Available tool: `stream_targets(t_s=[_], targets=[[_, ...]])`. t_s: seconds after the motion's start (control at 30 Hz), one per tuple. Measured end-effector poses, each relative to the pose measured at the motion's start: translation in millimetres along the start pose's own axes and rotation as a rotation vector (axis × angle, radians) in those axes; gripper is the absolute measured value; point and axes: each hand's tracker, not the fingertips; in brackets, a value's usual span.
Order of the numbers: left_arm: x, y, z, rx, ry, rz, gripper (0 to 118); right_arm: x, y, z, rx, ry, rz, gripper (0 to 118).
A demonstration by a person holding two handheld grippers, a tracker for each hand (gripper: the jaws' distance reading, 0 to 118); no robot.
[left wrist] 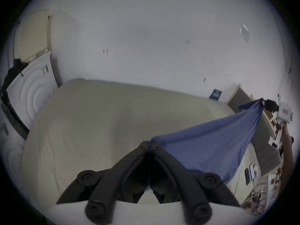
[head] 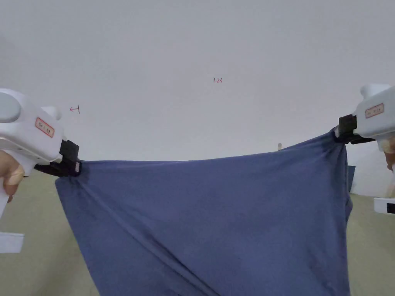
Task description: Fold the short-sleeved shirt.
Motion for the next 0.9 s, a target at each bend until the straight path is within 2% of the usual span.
stream_targets(t_s=[0.17,0.23,0.4,0.5,0.67,0.9], targets=[[24,44,7,0.119,0.069,-0.076,0,0,32,7,0.118,-0.05,0.001,2],[30,57,11,0.153,0.053,-0.076,0,-2,43,10,0.17,-0.083,-0.003,2],[39,87,19,0.242,0.099,-0.074,0,3,65,22,0.269,-0.093,-0.064,2],[42,99,32,0.309,0.094,-0.099,0,2,76,31,0.332,-0.09,-0.054,2],[41,106,52,0.394,0.127,-0.089,0,-1,77,39,0.337,-0.066,-0.039,2],[41,73,39,0.332,0.127,-0.117,0,-6,32,28,0.258,-0.056,0.006,2]])
